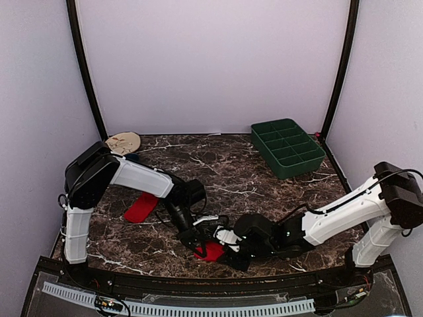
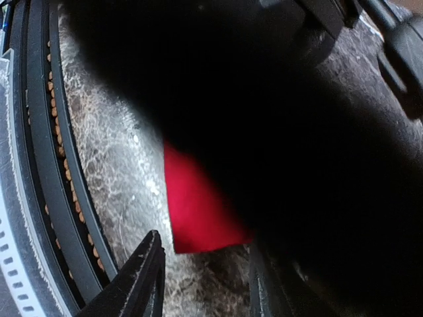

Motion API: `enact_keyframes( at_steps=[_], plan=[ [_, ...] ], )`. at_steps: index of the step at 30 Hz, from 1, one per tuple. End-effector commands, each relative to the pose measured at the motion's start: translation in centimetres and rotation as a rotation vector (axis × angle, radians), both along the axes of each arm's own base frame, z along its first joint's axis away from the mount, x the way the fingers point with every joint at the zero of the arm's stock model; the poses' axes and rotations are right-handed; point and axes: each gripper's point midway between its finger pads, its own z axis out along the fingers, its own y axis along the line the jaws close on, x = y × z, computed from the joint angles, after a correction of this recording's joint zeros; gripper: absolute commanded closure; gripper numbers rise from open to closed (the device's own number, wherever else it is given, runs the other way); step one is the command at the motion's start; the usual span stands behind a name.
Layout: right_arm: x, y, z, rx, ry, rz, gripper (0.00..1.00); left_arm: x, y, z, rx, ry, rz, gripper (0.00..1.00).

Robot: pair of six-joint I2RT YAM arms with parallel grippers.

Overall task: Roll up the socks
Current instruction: Roll the sock at the center of the board.

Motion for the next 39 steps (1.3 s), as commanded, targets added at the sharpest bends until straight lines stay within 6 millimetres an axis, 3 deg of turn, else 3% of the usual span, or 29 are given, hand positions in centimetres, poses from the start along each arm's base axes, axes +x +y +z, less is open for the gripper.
enact_keyframes(
  at_steps=[1, 12, 17, 21, 27, 32, 39],
  plan=[
    [0.6, 1.9, 0.5, 0.032, -0.048, 0.012, 0.59, -0.6, 0.5, 0.2, 0.012, 0.048, -0.015, 0.88],
    [0.3, 2.5, -1.0, -0.002, -0.049, 0.060, 0.55, -0.4, 0.0, 0.6, 0.001, 0.062, -0.021, 0.88],
    [-0.1, 2.6, -1.6, -0.016, -0.046, 0.090, 0.66, -0.3, -0.2, 0.5, 0.002, 0.067, -0.019, 0.88],
    [-0.3, 2.5, -1.8, -0.025, -0.042, 0.107, 0.84, -0.1, -0.3, 0.4, 0.010, 0.074, -0.013, 0.88],
    [-0.4, 2.0, -2.2, -0.048, -0.040, 0.114, 0.97, 0.8, -0.3, -0.1, 0.032, 0.058, 0.022, 0.87],
    [-0.2, 2.0, -2.1, -0.040, -0.004, 0.101, 1.00, 2.8, -0.6, -0.6, 0.031, -0.008, 0.109, 0.79],
    [1.0, 1.3, -1.9, -0.006, 0.084, 0.039, 1.00, 5.7, -0.8, 0.8, -0.052, -0.070, 0.251, 0.65]
  ],
)
